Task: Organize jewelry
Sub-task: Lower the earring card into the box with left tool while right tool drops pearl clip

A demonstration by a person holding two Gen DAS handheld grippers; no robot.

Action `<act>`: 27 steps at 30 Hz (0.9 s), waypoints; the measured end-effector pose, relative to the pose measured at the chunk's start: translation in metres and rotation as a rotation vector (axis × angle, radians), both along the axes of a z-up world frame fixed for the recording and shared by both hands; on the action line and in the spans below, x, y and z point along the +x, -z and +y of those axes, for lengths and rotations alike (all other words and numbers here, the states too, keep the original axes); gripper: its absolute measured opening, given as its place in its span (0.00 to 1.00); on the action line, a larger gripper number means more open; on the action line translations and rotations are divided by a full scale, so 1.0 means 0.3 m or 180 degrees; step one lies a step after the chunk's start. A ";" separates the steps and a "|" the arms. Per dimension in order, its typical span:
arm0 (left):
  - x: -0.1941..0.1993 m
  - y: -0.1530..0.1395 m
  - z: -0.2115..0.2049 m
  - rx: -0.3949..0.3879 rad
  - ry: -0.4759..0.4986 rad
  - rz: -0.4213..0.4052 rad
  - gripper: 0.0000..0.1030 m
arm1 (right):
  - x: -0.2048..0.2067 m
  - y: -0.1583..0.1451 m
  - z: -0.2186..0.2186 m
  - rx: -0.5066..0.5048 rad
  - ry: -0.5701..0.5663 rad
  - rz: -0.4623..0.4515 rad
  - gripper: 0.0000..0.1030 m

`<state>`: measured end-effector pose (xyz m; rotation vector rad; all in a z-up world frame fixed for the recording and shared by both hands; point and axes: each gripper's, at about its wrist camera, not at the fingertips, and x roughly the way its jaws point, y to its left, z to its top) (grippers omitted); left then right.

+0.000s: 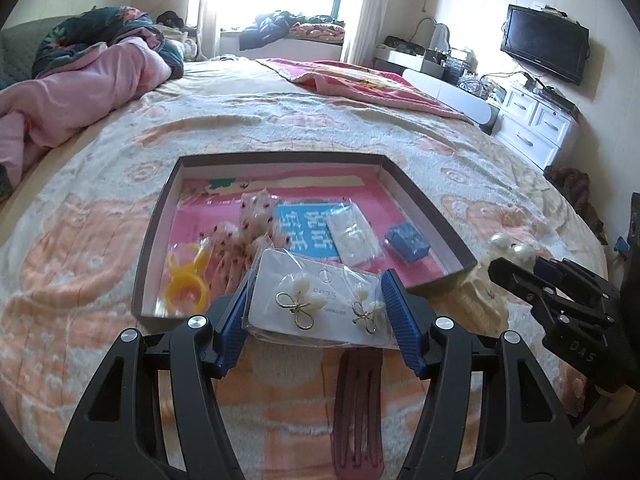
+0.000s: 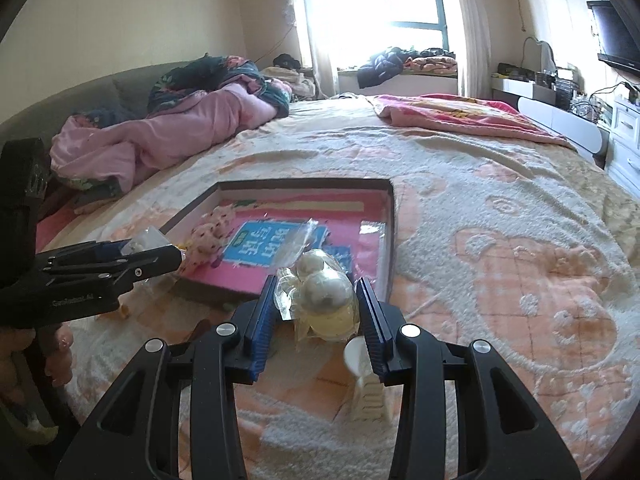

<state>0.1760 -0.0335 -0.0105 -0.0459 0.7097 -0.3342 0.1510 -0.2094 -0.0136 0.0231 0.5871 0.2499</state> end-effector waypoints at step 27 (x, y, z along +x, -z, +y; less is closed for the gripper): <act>0.213 0.032 -0.058 0.0103 0.0053 0.0035 0.52 | 0.274 -0.040 -0.040 -0.0195 0.0248 0.0022 0.37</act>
